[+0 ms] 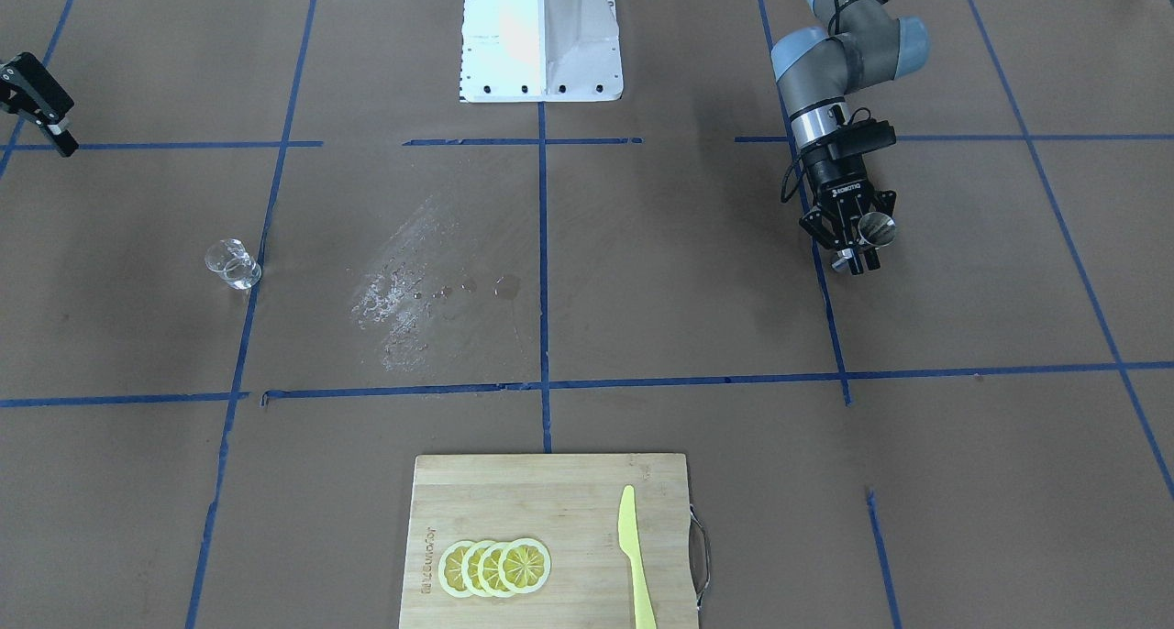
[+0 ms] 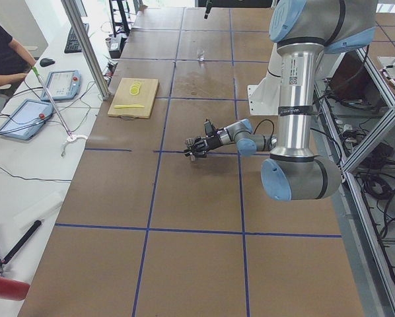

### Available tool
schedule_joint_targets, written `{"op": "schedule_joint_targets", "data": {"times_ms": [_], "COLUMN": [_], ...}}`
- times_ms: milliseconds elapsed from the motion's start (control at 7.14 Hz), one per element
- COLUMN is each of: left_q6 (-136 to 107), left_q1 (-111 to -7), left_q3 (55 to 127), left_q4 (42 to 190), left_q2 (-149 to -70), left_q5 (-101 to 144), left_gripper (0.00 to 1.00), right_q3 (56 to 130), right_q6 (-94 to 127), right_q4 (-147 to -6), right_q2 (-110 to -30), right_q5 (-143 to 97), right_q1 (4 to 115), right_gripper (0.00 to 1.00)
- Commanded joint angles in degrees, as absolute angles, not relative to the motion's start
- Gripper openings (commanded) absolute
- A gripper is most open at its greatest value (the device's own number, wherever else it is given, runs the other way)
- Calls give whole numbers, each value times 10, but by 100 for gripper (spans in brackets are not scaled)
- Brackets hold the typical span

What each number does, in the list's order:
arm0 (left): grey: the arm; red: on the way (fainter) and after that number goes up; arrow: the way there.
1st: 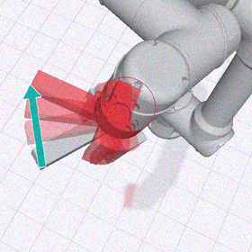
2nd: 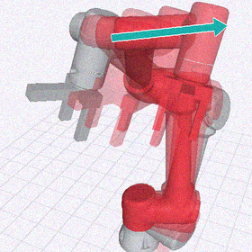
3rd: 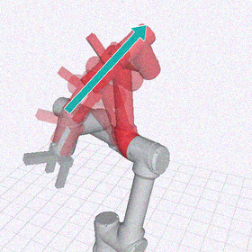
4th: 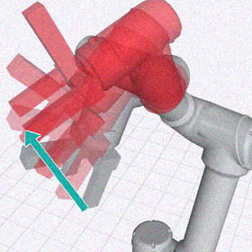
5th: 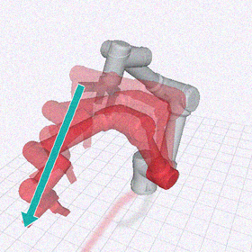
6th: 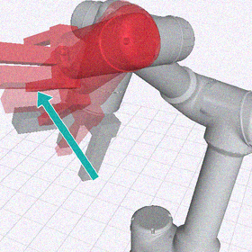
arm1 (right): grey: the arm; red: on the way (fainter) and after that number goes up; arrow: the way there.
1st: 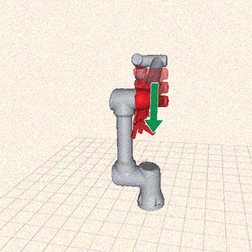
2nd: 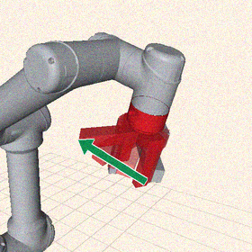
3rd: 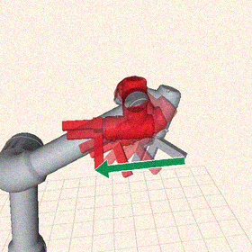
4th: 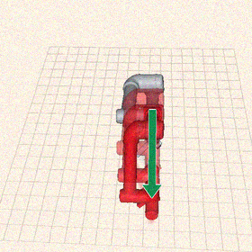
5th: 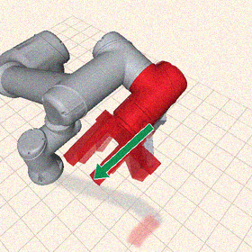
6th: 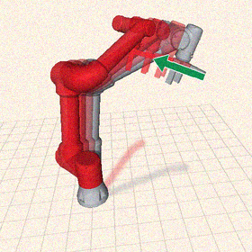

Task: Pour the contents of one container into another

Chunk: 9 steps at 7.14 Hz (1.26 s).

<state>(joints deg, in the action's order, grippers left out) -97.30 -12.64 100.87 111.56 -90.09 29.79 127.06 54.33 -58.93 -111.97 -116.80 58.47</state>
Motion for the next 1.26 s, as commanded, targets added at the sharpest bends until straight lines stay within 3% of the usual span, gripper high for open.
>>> {"op": "schedule_joint_targets", "data": {"times_ms": [0,420,1120], "left_q6": [-955,-890,-715], "left_q1": [-130,-144,-149], "left_q3": [1044,1071,1067], "left_q4": [1116,1151,1389], "left_q2": [-901,-917,-912], "left_q5": [299,303,343], "left_gripper": [0,0,0], "right_q3": [1276,1278,1279], "right_q6": [544,606,705], "right_q4": [-572,-500,-501], "right_q2": [-1131,-1165,-1130], "right_q5": [-1124,-1002,-669], "right_q1": [556,451,197], "right_gripper": [100,100,100]}}
